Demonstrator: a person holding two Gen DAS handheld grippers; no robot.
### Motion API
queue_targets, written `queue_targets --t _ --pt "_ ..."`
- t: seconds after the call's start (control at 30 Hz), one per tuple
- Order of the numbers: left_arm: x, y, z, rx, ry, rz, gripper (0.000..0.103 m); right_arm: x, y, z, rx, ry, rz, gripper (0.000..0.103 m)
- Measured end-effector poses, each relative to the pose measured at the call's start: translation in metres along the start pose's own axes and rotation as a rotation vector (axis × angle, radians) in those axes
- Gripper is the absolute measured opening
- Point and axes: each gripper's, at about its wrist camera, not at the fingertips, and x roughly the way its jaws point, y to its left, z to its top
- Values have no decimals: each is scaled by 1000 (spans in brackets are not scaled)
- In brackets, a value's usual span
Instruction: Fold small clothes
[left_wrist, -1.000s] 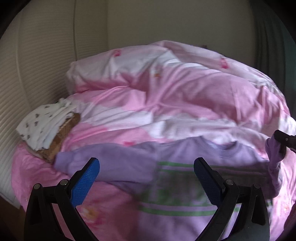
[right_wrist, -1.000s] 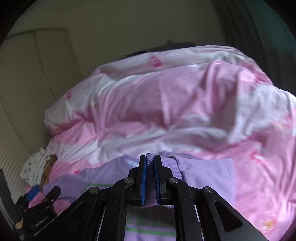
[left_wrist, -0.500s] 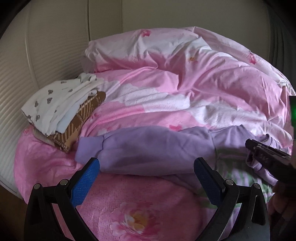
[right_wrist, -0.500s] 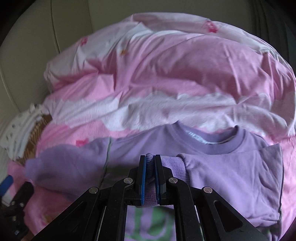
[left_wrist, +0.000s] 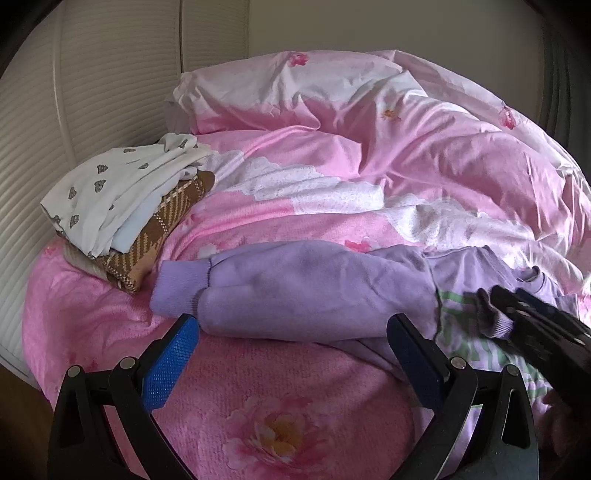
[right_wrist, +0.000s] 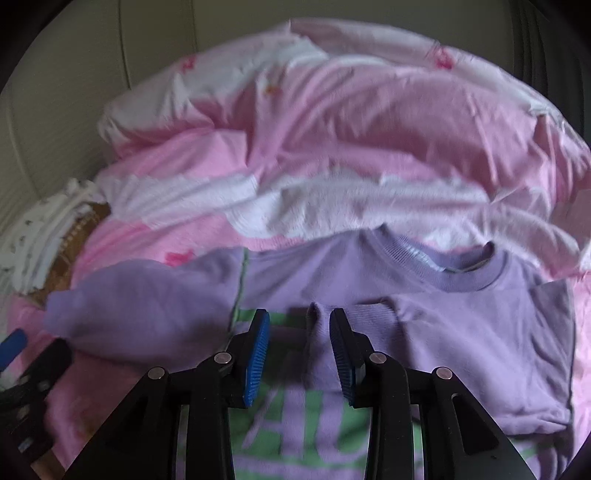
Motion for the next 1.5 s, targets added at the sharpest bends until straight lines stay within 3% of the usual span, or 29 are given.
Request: queue_targets --t 0.1,0.4,0.57,0.8,0.87,0.97,1.23,1.5 --pt "-3 -12 -1 11 -1 -27 103 -32 -17 -9 13 -70 -7 51" --pt "-6 -83 -7 102 16 -202 101 -76 -105 -43 139 -66 -111 51" --pt "-1 -135 -12 203 20 -249 86 -92 -159 -66 215 -53 -180 51" --pt "22 -174 -16 247 55 -258 68 -97 -204 -88 252 -39 -230 51" --pt "30 -180 -17 251 73 -262 56 -95 -212 -90 263 -37 -228 51" --pt "39 -182 -21 241 96 -263 46 -90 -220 -93 273 -33 -228 51" --pt "52 -179 -38 262 137 -189 45 -75 -233 -106 285 11 -250 51" --pt "49 -175 -42 265 126 -190 45 -62 -230 -113 260 80 -275 51"
